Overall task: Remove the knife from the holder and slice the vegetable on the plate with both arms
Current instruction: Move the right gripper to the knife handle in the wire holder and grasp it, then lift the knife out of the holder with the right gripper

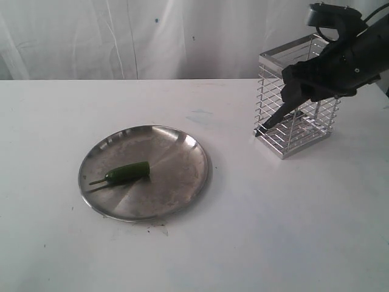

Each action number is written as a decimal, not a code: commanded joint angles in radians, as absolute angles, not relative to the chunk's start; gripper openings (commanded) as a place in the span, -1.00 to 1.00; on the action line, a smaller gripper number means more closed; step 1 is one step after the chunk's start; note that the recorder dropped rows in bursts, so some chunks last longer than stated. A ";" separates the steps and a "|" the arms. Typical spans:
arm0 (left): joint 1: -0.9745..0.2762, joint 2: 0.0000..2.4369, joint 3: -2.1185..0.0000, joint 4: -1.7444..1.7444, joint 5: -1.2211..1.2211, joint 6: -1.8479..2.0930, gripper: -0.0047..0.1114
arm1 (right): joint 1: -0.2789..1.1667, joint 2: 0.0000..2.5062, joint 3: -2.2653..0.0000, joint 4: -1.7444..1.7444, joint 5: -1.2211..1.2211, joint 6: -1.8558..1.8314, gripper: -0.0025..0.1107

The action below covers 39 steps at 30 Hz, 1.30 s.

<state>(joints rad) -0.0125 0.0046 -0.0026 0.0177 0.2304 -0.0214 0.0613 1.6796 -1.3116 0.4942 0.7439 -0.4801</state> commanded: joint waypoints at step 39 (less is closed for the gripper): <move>-0.013 0.000 0.000 0.013 0.226 -0.021 -0.92 | 0.062 1.445 -1.319 0.361 0.751 -0.435 -0.96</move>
<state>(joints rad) -0.0125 0.0046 -0.0026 0.0177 0.2304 -0.0214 0.0613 1.4933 -1.3126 0.3678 0.7380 -0.4506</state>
